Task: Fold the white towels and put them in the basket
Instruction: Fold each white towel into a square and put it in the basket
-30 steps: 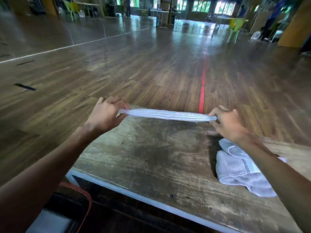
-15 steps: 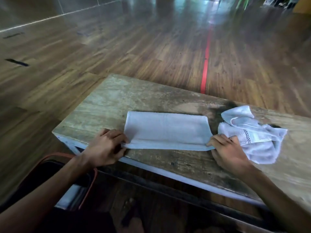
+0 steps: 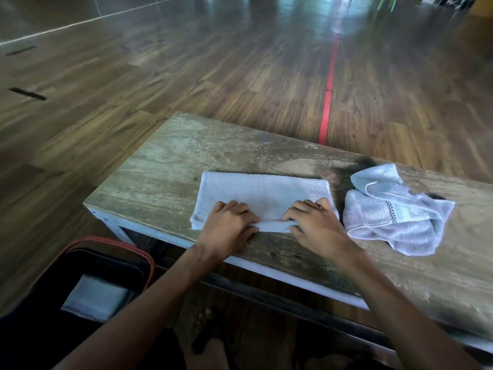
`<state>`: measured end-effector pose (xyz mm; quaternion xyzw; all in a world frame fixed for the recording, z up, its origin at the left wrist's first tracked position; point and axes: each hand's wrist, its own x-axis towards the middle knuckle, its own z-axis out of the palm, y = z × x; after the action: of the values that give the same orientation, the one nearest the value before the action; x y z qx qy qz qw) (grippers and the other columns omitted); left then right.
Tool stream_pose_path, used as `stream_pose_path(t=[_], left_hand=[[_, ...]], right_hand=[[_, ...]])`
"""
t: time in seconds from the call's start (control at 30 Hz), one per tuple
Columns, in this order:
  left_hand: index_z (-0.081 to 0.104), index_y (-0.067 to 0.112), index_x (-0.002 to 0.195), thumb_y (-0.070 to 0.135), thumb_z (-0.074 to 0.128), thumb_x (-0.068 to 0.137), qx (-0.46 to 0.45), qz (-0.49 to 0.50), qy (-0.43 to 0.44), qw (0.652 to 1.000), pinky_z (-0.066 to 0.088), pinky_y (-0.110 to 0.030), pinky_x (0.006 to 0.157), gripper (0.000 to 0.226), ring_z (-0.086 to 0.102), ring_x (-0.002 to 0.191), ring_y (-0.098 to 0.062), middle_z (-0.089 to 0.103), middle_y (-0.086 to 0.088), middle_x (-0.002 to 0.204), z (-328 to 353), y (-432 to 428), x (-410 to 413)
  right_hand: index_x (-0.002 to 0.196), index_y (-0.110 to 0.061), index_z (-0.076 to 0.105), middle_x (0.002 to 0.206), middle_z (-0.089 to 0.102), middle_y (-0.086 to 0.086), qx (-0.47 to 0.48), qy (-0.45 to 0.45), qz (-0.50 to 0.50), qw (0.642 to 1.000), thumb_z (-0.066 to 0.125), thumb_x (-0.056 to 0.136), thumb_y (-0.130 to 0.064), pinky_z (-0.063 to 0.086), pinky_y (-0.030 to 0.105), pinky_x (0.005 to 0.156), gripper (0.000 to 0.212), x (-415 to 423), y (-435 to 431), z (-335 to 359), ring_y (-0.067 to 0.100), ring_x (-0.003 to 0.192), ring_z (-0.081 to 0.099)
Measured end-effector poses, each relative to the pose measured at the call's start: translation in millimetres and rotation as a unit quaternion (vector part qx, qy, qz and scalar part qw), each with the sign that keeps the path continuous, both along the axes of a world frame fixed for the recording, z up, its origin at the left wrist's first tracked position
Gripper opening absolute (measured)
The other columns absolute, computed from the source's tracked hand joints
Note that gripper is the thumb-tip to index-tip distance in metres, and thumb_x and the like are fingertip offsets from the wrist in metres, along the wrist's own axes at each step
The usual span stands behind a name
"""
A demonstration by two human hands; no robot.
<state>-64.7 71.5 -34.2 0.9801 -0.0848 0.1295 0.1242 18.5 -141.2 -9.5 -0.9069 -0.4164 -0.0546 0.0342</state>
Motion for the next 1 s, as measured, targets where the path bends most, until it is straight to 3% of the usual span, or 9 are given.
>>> stream_pose_path(t=[0.13, 0.23, 0.37, 0.53, 0.67, 0.77, 0.87, 0.93, 1.0], left_hand=[[0.071, 0.026, 0.089, 0.037, 0.046, 0.087, 0.017, -0.023, -0.015, 0.999, 0.046, -0.033, 0.070, 0.027, 0.060, 0.077, -0.019, 0.064, 0.008, 0.084, 2.8, 11.3, -7.3], [0.072, 0.025, 0.089, 0.040, 0.047, 0.088, 0.023, -0.020, -0.018, 0.999, 0.047, -0.033, 0.071, 0.030, 0.061, 0.078, -0.019, 0.065, 0.007, 0.085, 3.7, 30.0, -17.5], [0.073, 0.022, 0.091, 0.043, 0.049, 0.087, 0.024, 0.013, -0.020, 0.999, 0.045, -0.031, 0.070, 0.032, 0.061, 0.081, -0.021, 0.065, 0.006, 0.089, 1.5, 60.6, -33.1], [0.072, 0.018, 0.094, 0.038, 0.052, 0.088, 0.017, 0.019, -0.011, 1.000, 0.049, -0.038, 0.069, 0.029, 0.060, 0.084, -0.024, 0.066, 0.003, 0.092, 1.3, 78.3, -45.5], [0.071, 0.021, 0.089, 0.045, 0.050, 0.088, 0.030, 0.055, -0.015, 0.998, 0.043, -0.035, 0.077, 0.031, 0.061, 0.087, -0.021, 0.067, 0.006, 0.092, 10.5, 65.8, -46.7], [0.069, 0.016, 0.106, 0.037, 0.044, 0.090, 0.014, 0.017, -0.026, 0.999, 0.039, -0.035, 0.090, 0.036, 0.063, 0.103, -0.022, 0.068, 0.000, 0.108, 15.5, 32.4, -35.7], [0.043, 0.009, 0.141, 0.041, 0.025, 0.095, 0.027, -0.019, 0.052, 0.998, 0.026, -0.039, 0.113, 0.058, 0.037, 0.138, -0.021, 0.043, -0.008, 0.146, 6.6, -5.4, -22.5], [0.022, 0.010, 0.150, 0.050, 0.005, 0.096, 0.042, 0.002, 0.097, 0.994, 0.014, -0.043, 0.119, 0.069, 0.013, 0.146, -0.019, 0.020, -0.008, 0.157, -4.7, -10.9, -22.8], [0.014, 0.011, 0.151, 0.053, -0.006, 0.094, 0.054, 0.027, 0.099, 0.993, 0.008, -0.041, 0.120, 0.073, 0.003, 0.147, -0.020, 0.010, -0.007, 0.158, -13.4, 0.9, -29.8]], right_hand=[[0.100, -0.024, 0.067, 0.101, 0.064, -0.007, -0.025, 0.005, -0.012, 1.000, 0.061, 0.087, -0.020, 0.021, 0.032, 0.085, 0.015, 6.3, -17.8, 4.3, 0.018, 0.096, 0.059], [0.083, -0.023, 0.070, 0.082, 0.066, -0.006, -0.003, -0.041, -0.008, 0.999, 0.061, 0.079, -0.023, 0.024, 0.034, 0.075, 0.009, 12.5, -36.4, 5.6, 0.020, 0.077, 0.065], [0.081, -0.018, 0.069, 0.074, 0.061, -0.001, -0.008, -0.134, 0.017, 0.991, 0.045, 0.088, -0.026, 0.026, 0.035, 0.068, 0.026, 17.8, -66.4, 1.7, 0.025, 0.067, 0.058], [0.088, -0.013, 0.070, 0.081, 0.063, 0.000, 0.017, -0.181, 0.019, 0.983, 0.055, 0.084, -0.008, 0.026, 0.035, 0.067, 0.016, 11.5, -80.3, -3.8, 0.023, 0.073, 0.055], [0.089, -0.020, 0.071, 0.090, 0.062, -0.004, -0.005, -0.106, -0.027, 0.994, 0.037, 0.076, -0.026, 0.024, 0.034, 0.074, 0.037, 3.7, -78.4, 1.6, 0.014, 0.089, 0.045], [0.115, -0.017, 0.065, 0.115, 0.063, 0.004, 0.002, -0.059, -0.075, 0.995, 0.031, 0.083, -0.036, 0.031, 0.037, 0.092, 0.050, -11.9, -42.6, 6.6, 0.018, 0.109, 0.051], [0.150, -0.012, 0.019, 0.157, 0.010, 0.007, -0.034, 0.034, -0.050, 0.998, 0.004, 0.093, -0.056, 0.010, 0.043, 0.119, 0.073, -33.0, -0.5, -10.6, 0.021, 0.146, 0.014], [0.148, -0.015, -0.010, 0.154, -0.018, 0.002, -0.067, 0.066, -0.047, 0.994, -0.021, 0.079, -0.069, -0.011, 0.035, 0.118, 0.088, -42.1, 5.8, -24.8, 0.018, 0.145, -0.016], [0.147, -0.015, -0.019, 0.154, -0.027, 0.006, -0.087, 0.051, -0.071, 0.992, -0.024, 0.076, -0.072, -0.015, 0.034, 0.117, 0.091, -39.4, -6.8, -31.4, 0.019, 0.143, -0.025]])
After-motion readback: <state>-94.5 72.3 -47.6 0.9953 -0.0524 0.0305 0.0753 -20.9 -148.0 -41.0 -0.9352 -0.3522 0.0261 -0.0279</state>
